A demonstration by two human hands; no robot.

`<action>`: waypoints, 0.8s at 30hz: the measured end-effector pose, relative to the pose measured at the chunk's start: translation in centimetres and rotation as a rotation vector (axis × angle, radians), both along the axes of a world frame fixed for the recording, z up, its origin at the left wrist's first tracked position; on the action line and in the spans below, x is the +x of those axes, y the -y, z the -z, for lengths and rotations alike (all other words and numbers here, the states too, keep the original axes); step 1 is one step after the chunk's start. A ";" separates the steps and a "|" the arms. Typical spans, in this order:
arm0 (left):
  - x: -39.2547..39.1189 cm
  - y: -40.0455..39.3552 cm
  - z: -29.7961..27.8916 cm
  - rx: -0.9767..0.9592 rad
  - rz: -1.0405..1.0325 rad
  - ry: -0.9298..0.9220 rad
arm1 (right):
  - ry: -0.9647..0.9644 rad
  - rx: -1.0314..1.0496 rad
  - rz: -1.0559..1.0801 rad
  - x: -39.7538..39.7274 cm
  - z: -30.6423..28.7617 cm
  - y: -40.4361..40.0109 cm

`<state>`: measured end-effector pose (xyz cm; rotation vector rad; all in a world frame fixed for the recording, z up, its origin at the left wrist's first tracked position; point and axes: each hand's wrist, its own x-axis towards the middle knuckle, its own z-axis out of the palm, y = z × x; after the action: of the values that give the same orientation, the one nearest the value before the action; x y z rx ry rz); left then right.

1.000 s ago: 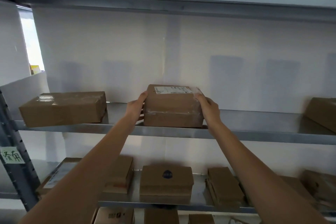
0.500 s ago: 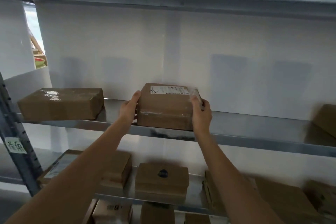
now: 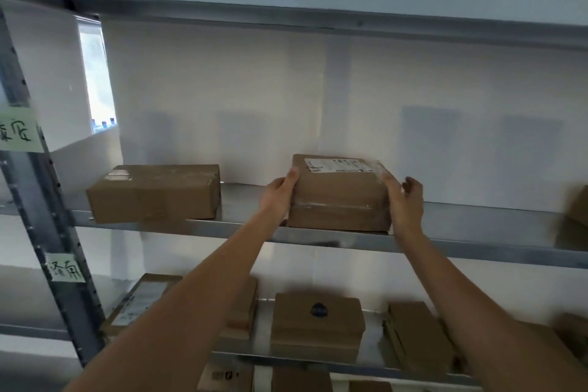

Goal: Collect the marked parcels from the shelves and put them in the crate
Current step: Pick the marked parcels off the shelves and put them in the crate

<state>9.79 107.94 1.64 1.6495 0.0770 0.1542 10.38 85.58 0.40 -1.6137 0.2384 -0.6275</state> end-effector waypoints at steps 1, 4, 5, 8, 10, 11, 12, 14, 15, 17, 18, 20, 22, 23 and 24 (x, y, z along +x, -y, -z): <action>-0.4 -0.5 -0.4 0.062 -0.018 0.078 | 0.044 -0.014 0.076 -0.6 -0.5 -0.1; -1.6 -4.7 -1.6 0.128 -0.131 0.353 | 0.260 -0.020 0.279 -2.8 -1.8 -2.4; -1.8 -6.9 -1.7 0.147 -0.156 0.436 | 0.328 -0.039 0.304 -3.6 -2.2 -4.2; -2.0 -14.4 -1.3 0.246 -0.308 0.618 | 0.528 -0.201 0.258 -5.1 -3.0 -11.8; -2.4 -19.0 -0.7 0.403 -0.524 0.684 | 0.612 -0.278 0.130 -4.7 -2.5 -17.8; -2.9 -21.1 -0.3 0.490 -0.636 0.661 | 0.596 -0.309 0.063 -4.5 -2.1 -20.9; -3.1 -23.0 0.2 0.540 -0.720 0.599 | 0.534 -0.336 -0.007 -4.2 -1.4 -23.8; -3.1 -26.4 1.5 0.503 -0.765 0.422 | 0.302 -0.324 -0.196 -4.1 0.1 -28.9; -3.0 -27.9 2.2 0.434 -0.719 0.326 | 0.181 -0.273 -0.293 -4.1 0.9 -30.8; -2.7 -30.0 3.3 0.244 -0.516 0.172 | 0.008 -0.184 -0.384 -4.3 2.2 -33.3; -2.8 -30.6 3.7 0.176 -0.396 0.119 | -0.031 -0.171 -0.385 -4.4 2.6 -33.8; -3.3 -31.3 4.4 0.136 -0.223 0.077 | -0.058 -0.175 -0.360 -4.4 3.0 -34.1; -4.0 -31.5 4.6 0.105 -0.158 0.087 | -0.080 -0.192 -0.330 -4.4 3.0 -34.0; -4.1 -31.7 4.7 0.086 -0.145 0.083 | -0.094 -0.207 -0.314 -4.3 3.1 -34.0; -4.2 -31.9 4.6 0.078 -0.134 0.077 | -0.107 -0.219 -0.299 -4.2 3.1 -34.0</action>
<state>5.57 139.84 -2.99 1.7147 0.1242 0.3265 6.14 119.60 -2.69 -1.8519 0.0040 -0.3458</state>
